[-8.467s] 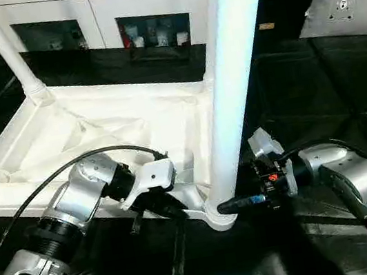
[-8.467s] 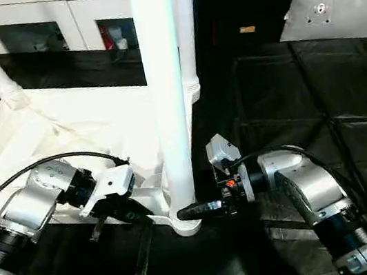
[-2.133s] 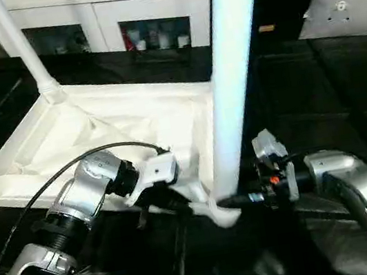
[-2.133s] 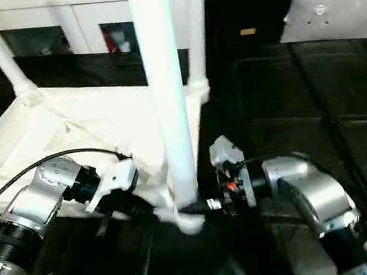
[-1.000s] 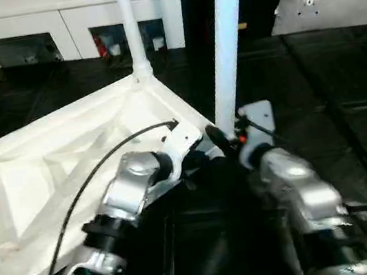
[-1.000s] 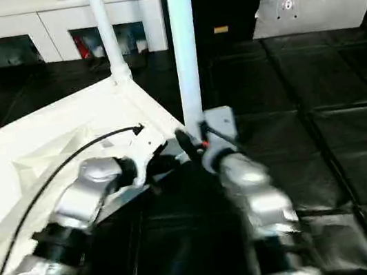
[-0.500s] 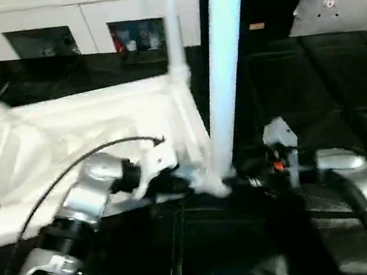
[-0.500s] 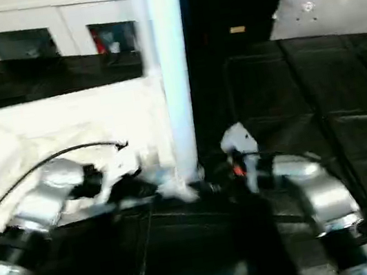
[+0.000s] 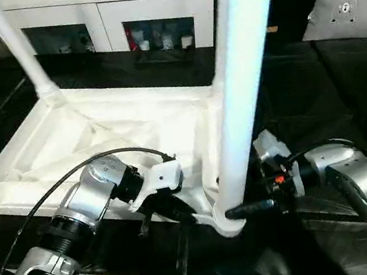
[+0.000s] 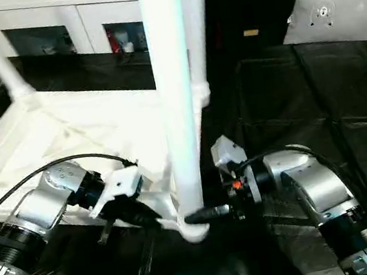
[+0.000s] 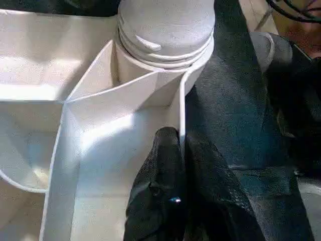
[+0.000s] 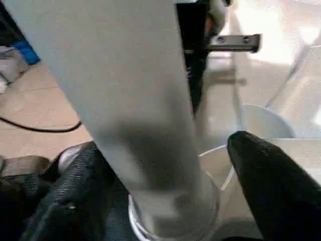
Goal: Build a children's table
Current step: Rotate leg to tighten
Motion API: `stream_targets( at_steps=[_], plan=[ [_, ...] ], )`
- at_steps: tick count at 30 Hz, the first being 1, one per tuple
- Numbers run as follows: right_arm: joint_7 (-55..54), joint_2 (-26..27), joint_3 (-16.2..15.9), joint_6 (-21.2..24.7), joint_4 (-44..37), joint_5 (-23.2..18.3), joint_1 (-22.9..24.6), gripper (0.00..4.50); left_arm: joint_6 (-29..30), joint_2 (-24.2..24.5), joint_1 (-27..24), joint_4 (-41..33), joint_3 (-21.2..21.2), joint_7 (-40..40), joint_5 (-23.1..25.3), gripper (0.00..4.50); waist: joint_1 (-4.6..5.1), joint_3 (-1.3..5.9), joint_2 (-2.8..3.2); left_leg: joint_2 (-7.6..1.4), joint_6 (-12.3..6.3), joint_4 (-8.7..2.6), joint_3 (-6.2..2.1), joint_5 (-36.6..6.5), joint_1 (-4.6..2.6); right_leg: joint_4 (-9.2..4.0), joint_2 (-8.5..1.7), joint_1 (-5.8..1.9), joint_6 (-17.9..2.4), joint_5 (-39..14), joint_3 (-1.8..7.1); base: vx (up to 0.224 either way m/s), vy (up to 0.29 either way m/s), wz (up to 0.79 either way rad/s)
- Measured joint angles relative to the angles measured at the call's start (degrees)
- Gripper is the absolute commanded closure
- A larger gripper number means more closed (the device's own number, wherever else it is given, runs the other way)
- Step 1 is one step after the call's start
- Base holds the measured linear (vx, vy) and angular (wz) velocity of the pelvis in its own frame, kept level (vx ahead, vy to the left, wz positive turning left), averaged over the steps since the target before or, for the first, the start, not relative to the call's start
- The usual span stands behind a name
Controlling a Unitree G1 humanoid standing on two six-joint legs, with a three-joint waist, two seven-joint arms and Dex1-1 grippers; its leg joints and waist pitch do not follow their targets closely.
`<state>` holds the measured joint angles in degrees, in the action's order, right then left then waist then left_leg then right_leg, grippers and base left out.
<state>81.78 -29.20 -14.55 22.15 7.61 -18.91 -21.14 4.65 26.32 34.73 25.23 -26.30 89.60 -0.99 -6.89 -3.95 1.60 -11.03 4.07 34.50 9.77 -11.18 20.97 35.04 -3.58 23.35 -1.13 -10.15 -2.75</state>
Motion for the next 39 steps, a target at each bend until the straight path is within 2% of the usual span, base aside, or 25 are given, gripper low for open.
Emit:
stream_targets(
  at_steps=[6,11,13,15,17,20,23,27,29,33,39],
  plan=[
    [2.4,-1.0,-1.7,1.9,0.1,-0.5,-0.9,1.68,0.0,0.8,0.8,-0.3,-1.8,0.0,-1.1,4.5,-0.38,0.04,-0.06,-0.02,0.0,0.0,-0.01,0.0,0.05,0.01,0.0,0.02,0.0,0.0,-0.03,0.0,0.0,0.0],
    [2.8,-0.9,-1.7,2.7,-0.1,-0.9,-0.9,2.0,0.0,1.0,0.8,-0.8,-2.2,0.0,-1.3,4.5,-0.86,0.05,-0.08,-0.02,0.0,0.01,0.01,0.0,0.03,0.01,0.0,0.02,0.0,0.0,-0.02,0.0,0.0,0.0],
    [2.8,-0.9,-1.7,2.9,-0.2,-0.9,-0.9,2.26,0.1,1.0,0.8,-0.8,-2.1,0.1,-1.3,4.5,-1.03,0.06,-0.11,-0.04,0.01,0.01,0.01,0.0,0.01,0.03,0.01,0.02,0.0,0.0,-0.02,0.0,0.0,0.0],
    [2.4,-1.0,-1.6,3.1,-0.6,-1.1,-0.9,2.29,0.4,0.8,0.7,-0.8,-1.6,0.3,-1.3,4.5,-1.04,0.07,-0.11,-0.04,0.01,0.01,0.01,0.0,-0.01,0.05,0.02,0.01,0.0,0.0,-0.02,0.0,0.0,0.0],
    [1.5,-0.8,-1.4,2.9,-1.0,-1.2,-0.6,2.33,0.8,0.7,0.5,-1.1,-1.3,0.1,-1.3,4.5,-1.03,0.08,-0.12,-0.04,0.03,0.01,0.01,0.0,-0.04,0.08,0.02,0.01,0.0,0.0,-0.01,0.0,0.0,0.0],
    [-3.0,1.6,0.9,2.2,-1.4,-1.1,1.7,2.37,2.0,0.8,-0.3,-1.4,-0.2,-3.4,-0.9,4.5,-0.95,0.09,-0.11,-0.05,0.08,0.0,0.02,0.0,-0.08,0.17,0.02,0.01,0.0,0.0,0.0,0.0,0.0,0.0],
    [-11.0,4.6,3.7,1.3,-1.3,0.6,2.6,2.42,4.8,0.3,-0.4,-1.2,1.8,-9.0,0.3,4.5,-0.05,0.09,-0.12,-0.04,0.22,-0.02,0.01,0.1,-0.1,0.18,0.04,0.0,0.3,-0.1,0.01,0.0,0.0,0.0],
    [-25.9,10.3,7.5,2.1,-0.9,3.6,3.3,2.51,12.4,-3.5,-0.4,-0.7,5.3,-19.0,1.2,4.5,2.74,0.13,-0.17,0.0,0.28,-0.03,0.03,0.2,-0.11,0.03,0.06,-0.03,0.4,0.0,0.09,0.0,0.0,0.0],
    [-31.2,12.3,8.9,2.7,-0.7,4.3,3.2,2.52,15.4,-5.5,-0.4,-0.7,6.4,-22.3,1.2,4.5,3.75,0.17,-0.24,0.0,0.28,-0.04,0.01,0.2,-0.11,0.02,0.09,-0.03,0.4,0.0,0.07,0.0,0.0,0.0],
    [-45.5,20.0,12.1,3.9,-1.0,7.7,3.0,2.53,20.7,-10.4,-0.3,-0.6,9.4,-32.0,1.2,4.5,4.24,0.2,-0.22,-0.05,0.33,-0.27,-0.04,0.2,-0.13,0.04,0.18,0.03,0.4,0.0,0.02,0.0,0.0,0.0],
    [-63.6,28.6,14.4,3.9,0.2,12.9,1.1,2.53,22.9,-17.8,0.6,0.9,11.2,-44.7,3.7,4.5,4.25,0.24,-0.17,0.1,0.3,-0.25,-0.02,0.2,-0.1,-0.12,0.1,0.0,0.4,0.0,0.16,0.0,0.0,0.0]
  ],
)
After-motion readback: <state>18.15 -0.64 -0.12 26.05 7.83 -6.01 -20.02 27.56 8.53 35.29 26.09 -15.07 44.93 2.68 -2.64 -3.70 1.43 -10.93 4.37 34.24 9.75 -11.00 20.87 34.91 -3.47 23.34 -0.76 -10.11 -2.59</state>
